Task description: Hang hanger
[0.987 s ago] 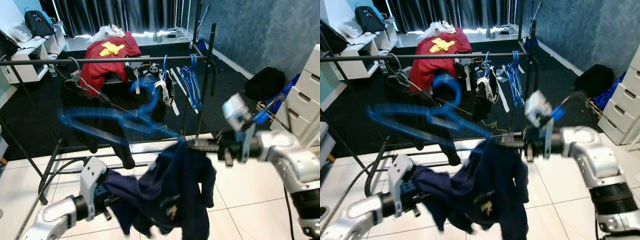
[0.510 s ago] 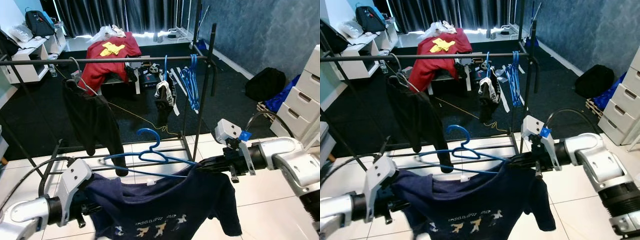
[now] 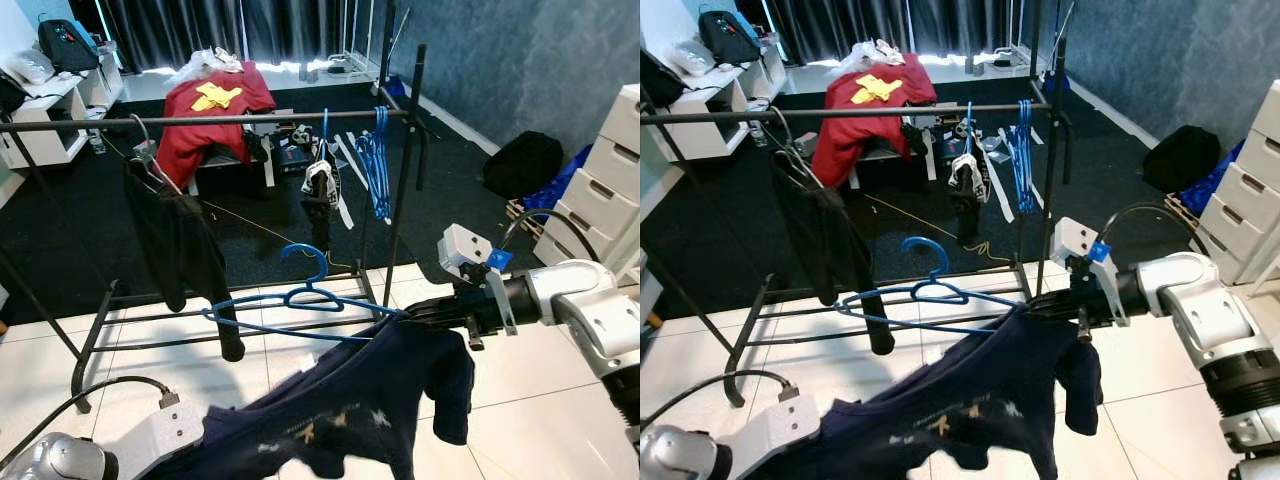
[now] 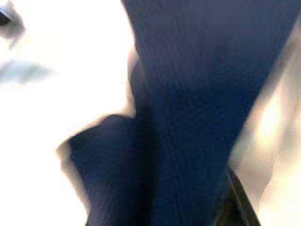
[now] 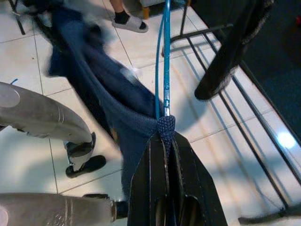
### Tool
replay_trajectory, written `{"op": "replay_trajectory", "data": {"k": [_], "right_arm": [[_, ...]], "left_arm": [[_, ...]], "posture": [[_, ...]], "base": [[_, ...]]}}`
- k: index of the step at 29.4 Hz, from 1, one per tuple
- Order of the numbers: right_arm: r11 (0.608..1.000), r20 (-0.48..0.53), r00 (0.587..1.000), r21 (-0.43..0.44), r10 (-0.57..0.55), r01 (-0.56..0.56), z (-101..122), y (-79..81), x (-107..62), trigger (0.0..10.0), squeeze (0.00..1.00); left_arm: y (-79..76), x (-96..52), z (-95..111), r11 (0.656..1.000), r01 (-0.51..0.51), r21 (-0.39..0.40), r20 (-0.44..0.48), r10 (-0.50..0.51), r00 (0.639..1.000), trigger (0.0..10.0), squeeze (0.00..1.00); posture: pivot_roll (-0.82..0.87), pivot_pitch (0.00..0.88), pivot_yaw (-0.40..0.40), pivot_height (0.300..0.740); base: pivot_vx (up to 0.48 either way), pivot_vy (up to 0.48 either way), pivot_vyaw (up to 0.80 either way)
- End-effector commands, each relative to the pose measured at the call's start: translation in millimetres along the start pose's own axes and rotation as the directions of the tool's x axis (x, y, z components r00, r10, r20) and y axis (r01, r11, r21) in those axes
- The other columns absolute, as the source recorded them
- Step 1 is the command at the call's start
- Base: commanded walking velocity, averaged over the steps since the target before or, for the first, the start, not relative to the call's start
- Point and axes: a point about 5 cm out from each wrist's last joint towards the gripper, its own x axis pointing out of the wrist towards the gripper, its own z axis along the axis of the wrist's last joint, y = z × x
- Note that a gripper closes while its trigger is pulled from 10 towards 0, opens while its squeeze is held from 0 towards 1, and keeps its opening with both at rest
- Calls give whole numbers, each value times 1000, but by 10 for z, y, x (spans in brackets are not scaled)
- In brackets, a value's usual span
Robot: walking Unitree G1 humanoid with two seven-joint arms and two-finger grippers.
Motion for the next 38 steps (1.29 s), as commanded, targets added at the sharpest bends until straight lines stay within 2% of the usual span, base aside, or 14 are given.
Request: {"op": "replay_trajectory", "data": {"k": [1,2,6,7,10,16,17,18,23,26,27,30,31,38], "right_arm": [[999,15,1000,-32,-11,12,58,-19,-29,0,0],[999,28,1000,-39,-8,9,76,-23,-19,0,0],[999,34,999,-48,-10,12,98,-43,-30,0,0],[999,35,999,-50,-12,14,100,-53,-32,0,0],[999,36,999,-53,-12,14,102,-66,-23,0,0],[998,43,999,-56,-8,10,111,-58,-15,0,0],[998,44,999,-56,-8,10,114,-58,-20,0,0],[998,45,999,-57,-8,11,117,-60,-24,0,0],[998,50,999,-62,-8,11,135,-62,-34,0,0],[998,48,999,-63,-10,13,126,-65,-34,0,0],[998,48,999,-63,-11,14,122,-65,-33,0,0],[998,47,999,-63,-12,15,118,-66,-34,0,0],[998,49,999,-63,-12,15,123,-64,-34,0,0],[994,64,994,-71,89,-85,200,32,-23,0,0]], "left_arm": [[57,-38,88,992,-6,-124,98,18,995,10000,0],[132,-53,-150,995,-98,-9,-106,97,990,10000,0],[154,-136,45,995,-92,-48,20,93,995,10000,0],[179,-155,215,990,-71,-126,164,91,982,10000,0],[238,-159,176,987,-163,5,56,162,985,10000,0],[320,-203,10,970,-239,41,-43,241,970,10000,0],[420,-242,38,953,-303,-18,8,303,953,2902,0],[482,-276,56,941,-333,-53,42,335,941,0,0],[726,-481,-100,867,-474,157,-107,492,864,0,0],[730,-530,84,890,-456,-4,45,456,889,0,0],[711,-572,150,908,-415,-53,100,419,903,7569,0],[686,-612,195,925,-372,-76,135,379,916,7569,0],[719,-660,177,917,-398,-26,109,398,911,10000,0],[635,-630,534,898,-397,189,275,340,899,10000,0]], "posture": [[-75,0,15,740],[-84,0,17,740],[-74,0,10,740],[-72,0,13,740],[-70,0,13,740],[-74,0,14,740],[-76,0,15,740],[-76,0,14,740],[-77,0,16,740],[-77,0,18,740],[-75,0,17,740],[-75,0,17,740],[-75,0,22,740],[-76,0,18,740]], "base": [[0,0,0],[0,0,0],[0,0,0],[0,0,0],[0,0,0],[0,0,0],[0,0,0],[0,0,0],[0,0,0],[0,0,0],[0,0,0],[0,0,0],[0,0,0],[0,0,0]]}}
